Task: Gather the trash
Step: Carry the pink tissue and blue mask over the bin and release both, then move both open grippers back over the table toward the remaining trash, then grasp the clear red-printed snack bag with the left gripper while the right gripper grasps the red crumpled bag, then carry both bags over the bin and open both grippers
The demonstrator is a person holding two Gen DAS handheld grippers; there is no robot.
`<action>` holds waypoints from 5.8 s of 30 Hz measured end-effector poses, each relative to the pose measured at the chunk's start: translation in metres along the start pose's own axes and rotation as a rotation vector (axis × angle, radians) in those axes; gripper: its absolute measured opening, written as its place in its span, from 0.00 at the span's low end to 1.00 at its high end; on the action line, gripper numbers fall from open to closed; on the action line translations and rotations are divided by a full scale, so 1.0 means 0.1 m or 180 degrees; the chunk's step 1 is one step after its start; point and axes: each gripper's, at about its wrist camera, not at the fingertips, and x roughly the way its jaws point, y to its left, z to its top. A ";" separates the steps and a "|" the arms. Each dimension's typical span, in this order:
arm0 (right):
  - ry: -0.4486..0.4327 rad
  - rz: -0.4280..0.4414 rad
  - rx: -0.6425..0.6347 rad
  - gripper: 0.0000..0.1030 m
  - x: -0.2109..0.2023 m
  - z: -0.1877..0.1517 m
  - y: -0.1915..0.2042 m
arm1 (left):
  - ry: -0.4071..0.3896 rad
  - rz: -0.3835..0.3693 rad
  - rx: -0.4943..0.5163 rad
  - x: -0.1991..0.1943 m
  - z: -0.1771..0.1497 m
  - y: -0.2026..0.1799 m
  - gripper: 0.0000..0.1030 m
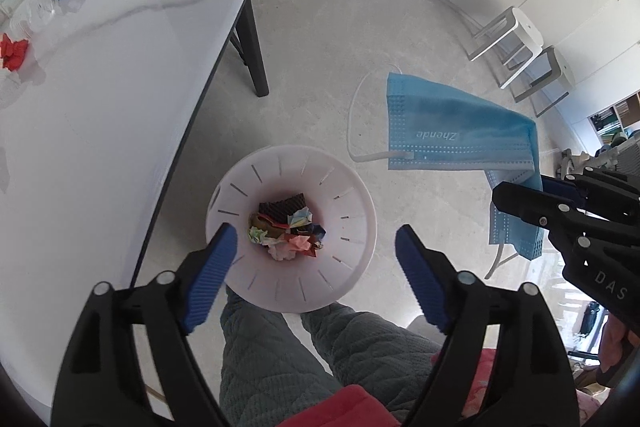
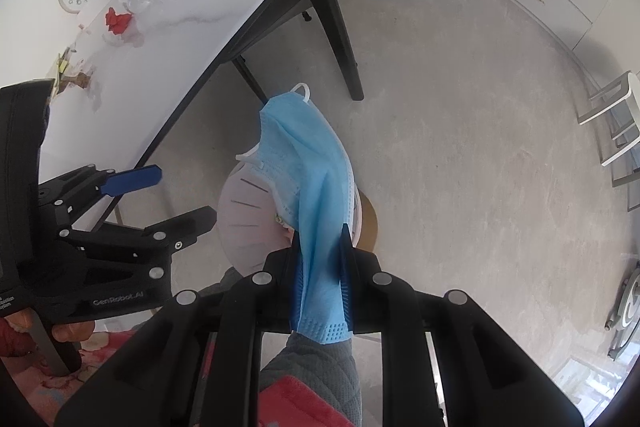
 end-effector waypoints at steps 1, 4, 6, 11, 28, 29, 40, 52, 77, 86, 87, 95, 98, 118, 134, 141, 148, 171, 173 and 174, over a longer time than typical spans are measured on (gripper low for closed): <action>-0.0005 0.0001 0.0001 0.17 0.00 0.01 0.01 | -0.0015 0.0026 0.0017 -0.02 0.00 -0.02 0.80; -0.0017 0.0016 -0.0005 0.18 0.02 0.02 0.01 | -0.0073 0.0111 0.0028 -0.12 0.02 0.00 0.84; -0.0019 0.0036 -0.0017 0.18 0.04 0.01 0.03 | -0.0122 0.0190 0.0011 -0.20 0.03 0.04 0.88; 0.0044 0.0117 -0.0113 0.20 0.17 -0.01 0.14 | -0.0286 0.0322 -0.0206 -0.49 0.05 0.25 0.92; 0.0346 0.0184 -0.0442 0.64 0.73 -0.03 0.55 | -0.0461 0.0509 -0.0877 -0.97 -0.19 0.98 0.92; 0.0334 0.0176 -0.0451 0.65 0.70 -0.02 0.57 | -0.0470 0.0511 -0.0884 -0.97 -0.18 0.99 0.92; -0.0061 0.0020 -0.0475 0.94 0.08 0.19 0.62 | -0.0575 0.0488 -0.0928 -1.04 -0.09 0.94 0.92; -0.0357 0.0161 -0.0569 0.98 -0.34 0.44 0.81 | -0.0816 0.0652 -0.1367 -1.38 -0.23 1.19 0.92; -0.0552 0.0181 -0.0304 0.98 0.12 1.07 2.88 | -0.0755 0.0809 -0.1353 -1.65 -0.50 3.65 0.92; -0.0539 0.0007 -0.0542 0.98 0.18 1.38 3.34 | -0.0728 0.0601 -0.1415 -1.42 -0.12 4.00 0.92; -0.0526 -0.0019 -0.0562 0.98 0.20 1.43 3.35 | -0.0711 0.0592 -0.1454 -1.38 -0.07 4.03 0.92; -0.0394 0.0032 -0.0703 0.98 0.44 1.88 3.36 | -0.0567 0.0614 -0.1786 -0.99 0.33 4.34 0.92; -0.0356 0.0014 -0.0826 0.98 0.57 2.07 3.37 | -0.0484 0.0645 -0.1811 -0.84 0.47 4.39 0.92; -0.0176 0.0335 -0.0940 0.98 1.17 2.80 3.71 | -0.0430 0.0699 -0.1541 -0.68 0.66 4.42 0.39; -0.0056 0.0182 -0.0885 0.62 1.79 3.15 4.27 | -0.0537 0.0650 -0.1848 -1.07 0.15 4.70 0.38; -0.0035 0.0130 -0.0730 0.33 1.84 3.19 4.30 | -0.0538 0.0571 -0.1954 -1.08 0.05 4.75 0.38; -0.0133 0.0129 -0.0833 0.33 1.50 2.99 4.22 | -0.0604 0.0548 -0.1858 -1.18 0.01 4.66 0.38; -0.0282 -0.0472 0.0419 0.34 0.17 0.70 2.30 | -0.0429 -0.0175 0.0016 -1.18 -0.23 2.56 0.38; -0.0296 -0.0523 0.0601 0.34 0.10 0.55 2.05 | -0.0411 -0.0250 0.0218 -1.16 -0.22 2.27 0.38; -0.0307 -0.0557 0.0703 0.34 0.05 0.46 1.89 | -0.0408 -0.0266 0.0296 -1.15 -0.23 2.15 0.38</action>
